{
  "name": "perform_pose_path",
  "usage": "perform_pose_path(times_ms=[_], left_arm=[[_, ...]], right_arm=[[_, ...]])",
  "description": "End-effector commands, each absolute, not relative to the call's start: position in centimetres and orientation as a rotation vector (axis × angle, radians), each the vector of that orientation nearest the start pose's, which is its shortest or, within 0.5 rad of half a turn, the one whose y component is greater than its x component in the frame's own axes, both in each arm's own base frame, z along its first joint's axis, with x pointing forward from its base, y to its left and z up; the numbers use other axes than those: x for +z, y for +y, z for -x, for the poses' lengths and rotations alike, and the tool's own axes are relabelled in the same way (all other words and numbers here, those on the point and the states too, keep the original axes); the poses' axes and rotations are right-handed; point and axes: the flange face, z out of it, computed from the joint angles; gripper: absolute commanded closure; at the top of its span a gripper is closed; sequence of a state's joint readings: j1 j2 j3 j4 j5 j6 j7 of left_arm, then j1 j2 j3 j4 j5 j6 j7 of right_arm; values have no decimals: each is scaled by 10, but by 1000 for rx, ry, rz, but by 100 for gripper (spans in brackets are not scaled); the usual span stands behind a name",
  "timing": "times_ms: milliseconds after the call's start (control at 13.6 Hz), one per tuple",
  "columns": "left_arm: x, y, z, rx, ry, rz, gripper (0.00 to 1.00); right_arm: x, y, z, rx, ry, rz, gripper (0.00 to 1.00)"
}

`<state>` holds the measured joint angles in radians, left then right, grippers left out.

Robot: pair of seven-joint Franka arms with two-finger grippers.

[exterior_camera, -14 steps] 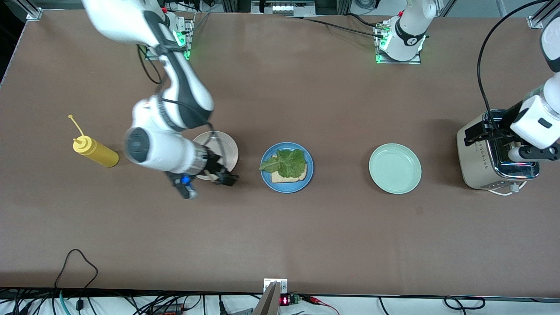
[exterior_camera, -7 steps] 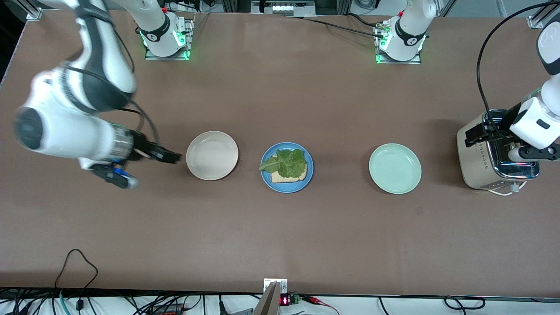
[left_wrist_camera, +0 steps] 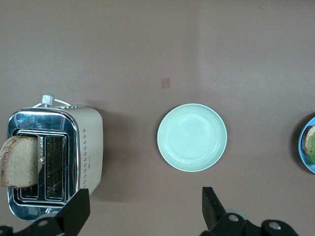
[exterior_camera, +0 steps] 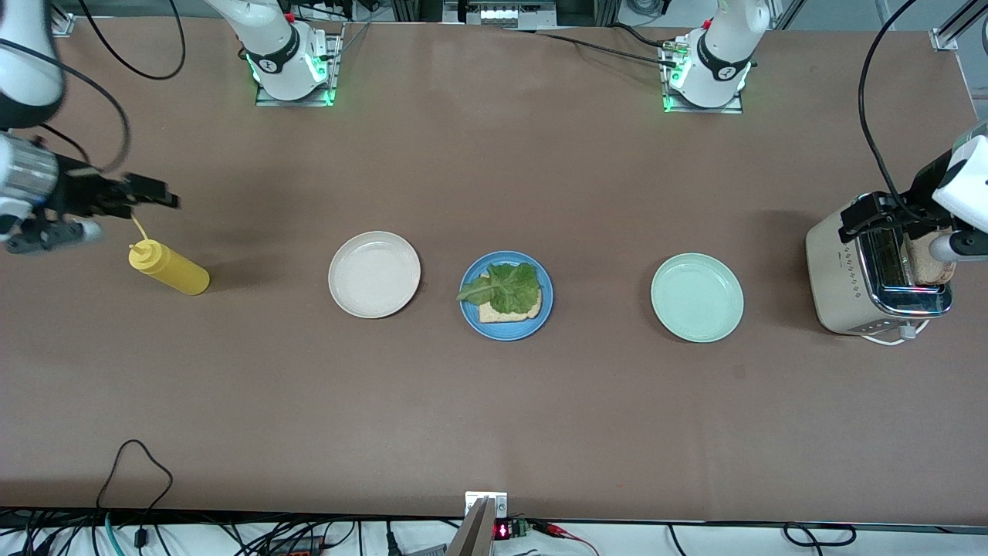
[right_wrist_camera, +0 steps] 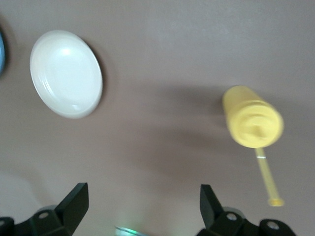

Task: Make sandwich in blue plate with both arms
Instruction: 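Grasp the mustard bottle with the right gripper while the left gripper reaches toast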

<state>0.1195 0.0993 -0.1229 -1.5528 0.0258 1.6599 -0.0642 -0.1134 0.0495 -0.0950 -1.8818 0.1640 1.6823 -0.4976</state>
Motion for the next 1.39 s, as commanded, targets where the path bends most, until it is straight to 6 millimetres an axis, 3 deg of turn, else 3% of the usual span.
perform_pose_path(times_ms=[0,294,440,661,1028,1321], left_arm=[[577,8,-583,28,-107,3137,0],[578,8,-583,21,-109,3137,0],[580,7,-583,13,-105,3137,0],[578,0,-585,16,-84,3142,0],[570,4,-585,45,-88,3142,0],[564,3,-587,61,-83,3142,0]], right_arm=[[452,-147,-515,164,-711,2805,0],[411,-211,-504,-5,-1190,2653,0],[390,-234,-501,-97,-1281,2581,0],[344,-268,-495,-272,-1360,2439,0],[291,-298,-485,-395,-1410,2336,0],[257,-305,-479,-414,-1380,2304,0]])
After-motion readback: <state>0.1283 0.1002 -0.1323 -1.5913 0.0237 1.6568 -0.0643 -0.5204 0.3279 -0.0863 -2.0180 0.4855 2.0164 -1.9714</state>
